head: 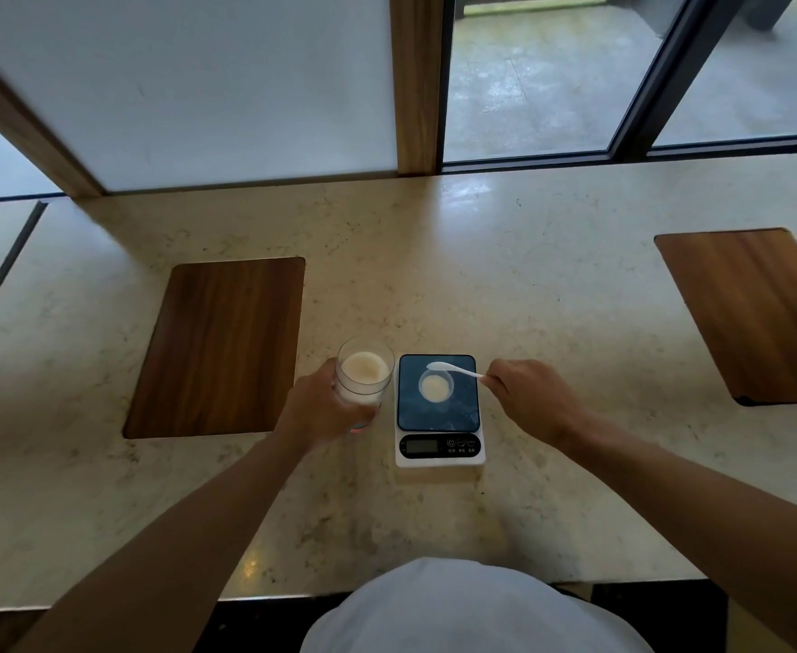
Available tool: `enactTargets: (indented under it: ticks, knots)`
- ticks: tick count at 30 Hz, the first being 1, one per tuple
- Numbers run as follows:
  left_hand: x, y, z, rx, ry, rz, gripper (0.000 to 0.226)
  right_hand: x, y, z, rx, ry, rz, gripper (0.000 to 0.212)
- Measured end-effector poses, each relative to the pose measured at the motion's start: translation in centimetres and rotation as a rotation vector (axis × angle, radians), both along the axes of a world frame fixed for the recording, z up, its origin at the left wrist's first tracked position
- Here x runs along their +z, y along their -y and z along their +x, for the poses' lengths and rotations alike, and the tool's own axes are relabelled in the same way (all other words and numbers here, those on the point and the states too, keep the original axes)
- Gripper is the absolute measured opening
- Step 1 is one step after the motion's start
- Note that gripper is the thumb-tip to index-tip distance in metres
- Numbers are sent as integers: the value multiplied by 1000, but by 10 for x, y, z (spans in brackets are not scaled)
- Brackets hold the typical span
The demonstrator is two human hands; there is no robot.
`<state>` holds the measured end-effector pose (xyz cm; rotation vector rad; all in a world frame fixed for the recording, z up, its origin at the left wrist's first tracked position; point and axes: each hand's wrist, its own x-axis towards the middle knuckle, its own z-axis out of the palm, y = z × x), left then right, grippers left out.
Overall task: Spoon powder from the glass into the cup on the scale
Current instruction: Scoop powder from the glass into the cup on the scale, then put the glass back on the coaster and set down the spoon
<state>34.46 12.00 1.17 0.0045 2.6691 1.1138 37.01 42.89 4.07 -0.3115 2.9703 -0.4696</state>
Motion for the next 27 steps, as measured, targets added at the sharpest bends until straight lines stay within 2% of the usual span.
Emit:
enactTargets:
  ticks: [3,6,9,11,20,27]
  knots:
    - [-1,-1,0,7,-5,1,81,1,3,-3,-218,54,-215,26]
    - [-1,-1,-2,4,-2,13,82,3,9,-10,-389,206,-481,25]
    - [-1,-2,-5,1,5,21,84,8,15,-16,-507,364,-806,23]
    - [-1,-3,-7,8,-1,24,84,12,20,-20,-545,435,-944,22]
    - [-1,2,-25,48,6,39,78,10,48,-51,-690,559,-1202,23]
    - [-3,22,-53,80,-9,58,81,4,68,-86,-711,606,-1235,24]
